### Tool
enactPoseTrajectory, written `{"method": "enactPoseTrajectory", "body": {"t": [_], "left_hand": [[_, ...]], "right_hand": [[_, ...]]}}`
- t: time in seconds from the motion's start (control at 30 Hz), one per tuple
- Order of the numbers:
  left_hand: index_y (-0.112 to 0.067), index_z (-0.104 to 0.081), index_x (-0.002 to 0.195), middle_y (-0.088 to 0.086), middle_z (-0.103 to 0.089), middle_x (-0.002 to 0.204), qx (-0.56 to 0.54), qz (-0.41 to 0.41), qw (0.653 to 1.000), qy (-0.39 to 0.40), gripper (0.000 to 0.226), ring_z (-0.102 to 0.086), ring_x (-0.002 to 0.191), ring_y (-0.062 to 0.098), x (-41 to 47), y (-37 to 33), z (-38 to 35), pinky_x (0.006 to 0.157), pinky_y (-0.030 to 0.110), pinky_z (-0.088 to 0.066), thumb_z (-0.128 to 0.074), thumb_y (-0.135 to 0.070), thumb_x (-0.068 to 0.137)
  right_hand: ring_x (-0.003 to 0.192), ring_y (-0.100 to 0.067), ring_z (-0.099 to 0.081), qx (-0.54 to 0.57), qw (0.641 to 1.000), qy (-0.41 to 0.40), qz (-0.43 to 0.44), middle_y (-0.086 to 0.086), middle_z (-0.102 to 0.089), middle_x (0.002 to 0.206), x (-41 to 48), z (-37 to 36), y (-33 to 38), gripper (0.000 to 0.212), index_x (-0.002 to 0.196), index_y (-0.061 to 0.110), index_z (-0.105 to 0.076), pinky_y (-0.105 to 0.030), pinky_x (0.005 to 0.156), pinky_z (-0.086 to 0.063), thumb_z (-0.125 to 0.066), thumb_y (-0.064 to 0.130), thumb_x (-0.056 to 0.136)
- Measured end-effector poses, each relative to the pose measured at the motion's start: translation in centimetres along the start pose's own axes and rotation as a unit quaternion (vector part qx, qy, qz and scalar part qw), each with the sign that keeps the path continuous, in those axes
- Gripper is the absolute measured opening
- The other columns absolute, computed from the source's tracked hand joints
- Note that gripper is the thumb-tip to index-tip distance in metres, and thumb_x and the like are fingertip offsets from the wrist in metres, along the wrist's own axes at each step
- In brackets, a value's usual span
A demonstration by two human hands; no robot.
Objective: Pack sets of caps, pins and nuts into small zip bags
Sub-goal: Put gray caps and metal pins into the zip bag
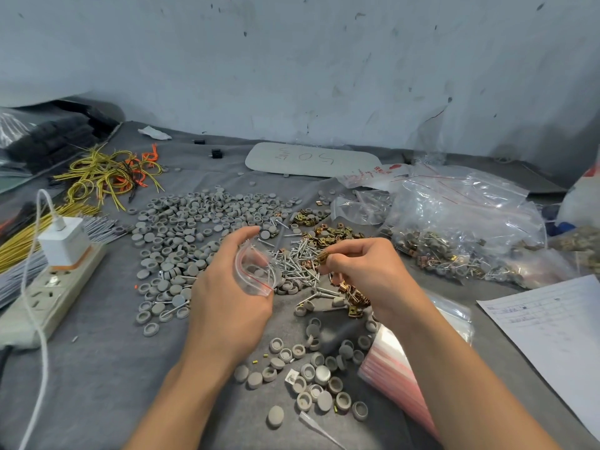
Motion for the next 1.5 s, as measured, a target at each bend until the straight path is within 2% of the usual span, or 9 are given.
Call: {"method": "enactPoseTrajectory", "body": {"t": [0.3, 0.47, 0.6, 0.93, 1.07, 1.2, 1.33, 1.43, 1.5], "left_hand": [[-0.060, -0.045, 0.129, -0.050, -0.053, 0.106, 0.046, -0.005, 0.999, -0.004, 0.089, -0.060, 0.074, -0.012, -0.2, 0.1, -0.2, 0.057, 0.028, -0.051, -0.082, -0.003, 0.071], [-0.060, -0.044, 0.130, -0.040, -0.059, 0.105, 0.064, -0.018, 0.998, -0.010, 0.089, -0.061, 0.079, -0.009, 0.0, 0.4, -0.2, 0.057, 0.022, -0.044, -0.080, -0.002, 0.072], [-0.060, -0.044, 0.130, -0.038, -0.060, 0.104, 0.071, -0.023, 0.997, -0.018, 0.090, -0.057, 0.092, -0.015, -0.1, 0.5, -0.1, 0.061, 0.018, -0.043, -0.081, -0.002, 0.072], [-0.059, -0.045, 0.130, -0.038, -0.062, 0.102, 0.105, -0.029, 0.993, -0.035, 0.088, -0.061, 0.081, -0.010, -0.1, 0.8, 0.3, 0.057, 0.017, -0.039, -0.081, -0.003, 0.071], [-0.058, -0.044, 0.131, -0.034, -0.063, 0.101, 0.124, -0.027, 0.991, -0.033, 0.089, -0.059, 0.087, -0.011, 0.0, 0.9, 0.2, 0.061, 0.016, -0.040, -0.080, -0.003, 0.070], [-0.057, -0.041, 0.137, -0.027, -0.060, 0.114, 0.141, -0.038, 0.989, -0.009, 0.083, -0.058, 0.101, -0.001, -0.3, 0.4, -0.4, 0.085, 0.026, -0.046, -0.084, -0.022, 0.074], [-0.055, -0.036, 0.144, -0.032, -0.036, 0.142, 0.181, -0.097, 0.978, 0.042, 0.093, -0.029, 0.126, -0.015, -0.8, -1.0, -1.9, 0.111, 0.020, -0.027, -0.085, -0.039, 0.067], [-0.050, -0.049, 0.137, -0.035, -0.039, 0.141, 0.167, -0.164, 0.971, 0.040, 0.075, -0.033, 0.132, -0.016, -1.6, -2.6, -2.2, 0.110, 0.001, -0.017, -0.076, -0.047, 0.067], [-0.046, -0.058, 0.129, -0.033, -0.049, 0.131, 0.149, -0.180, 0.972, 0.018, 0.060, -0.042, 0.127, -0.011, -1.9, -3.2, -1.9, 0.110, 0.004, -0.024, -0.069, -0.049, 0.071]], "right_hand": [[0.065, -0.022, -0.067, 0.175, 0.979, 0.059, -0.087, -0.019, -0.076, 0.084, -0.9, -1.4, -0.8, 0.011, 0.091, -0.001, -0.071, -0.022, 0.053, -0.052, -0.062, -0.007, 0.090], [0.063, -0.020, -0.069, 0.301, 0.942, 0.082, -0.124, -0.022, -0.073, 0.087, -1.1, -2.4, -1.1, 0.021, 0.104, -0.004, -0.067, -0.021, 0.051, -0.055, -0.051, -0.015, 0.096], [0.071, -0.021, -0.072, 0.296, 0.946, 0.087, -0.100, -0.020, -0.074, 0.090, -1.0, -2.4, -1.0, 0.027, 0.104, -0.003, -0.076, -0.022, 0.060, -0.058, -0.054, -0.017, 0.096], [0.069, -0.022, -0.074, 0.292, 0.953, 0.048, -0.060, -0.021, -0.076, 0.086, -1.2, -2.0, -0.3, 0.015, 0.096, -0.002, -0.076, -0.022, 0.061, -0.060, -0.066, -0.012, 0.091], [0.066, -0.025, -0.074, 0.198, 0.978, 0.057, 0.007, -0.022, -0.076, 0.083, -1.7, -2.0, 1.0, 0.023, 0.084, 0.004, -0.081, -0.024, 0.061, -0.060, -0.070, -0.015, 0.086], [0.065, -0.024, -0.075, 0.077, 0.993, 0.045, 0.076, -0.017, -0.077, 0.074, -2.4, -2.1, 2.2, 0.028, 0.079, 0.010, -0.082, -0.027, 0.063, -0.061, -0.071, -0.016, 0.079], [0.065, -0.022, -0.075, 0.045, 0.993, 0.058, 0.092, -0.011, -0.078, 0.073, -3.0, -2.7, 2.6, 0.028, 0.079, 0.013, -0.082, -0.026, 0.063, -0.060, -0.075, -0.014, 0.075], [0.060, -0.019, -0.071, 0.060, 0.993, 0.055, 0.082, -0.012, -0.077, 0.071, -3.2, -2.8, 2.6, 0.024, 0.077, 0.014, -0.082, -0.025, 0.059, -0.057, -0.078, -0.009, 0.074], [0.057, -0.017, -0.068, 0.087, 0.992, 0.054, 0.067, -0.012, -0.075, 0.070, -3.4, -3.0, 2.5, 0.021, 0.075, 0.012, -0.081, -0.024, 0.056, -0.053, -0.079, -0.009, 0.075]]}}
Point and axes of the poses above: each hand's wrist, its own x-axis towards the middle knuckle, its own z-axis out of the back of the hand, y = z × x, the point moved 9 cm from there along x, towards the middle knuckle
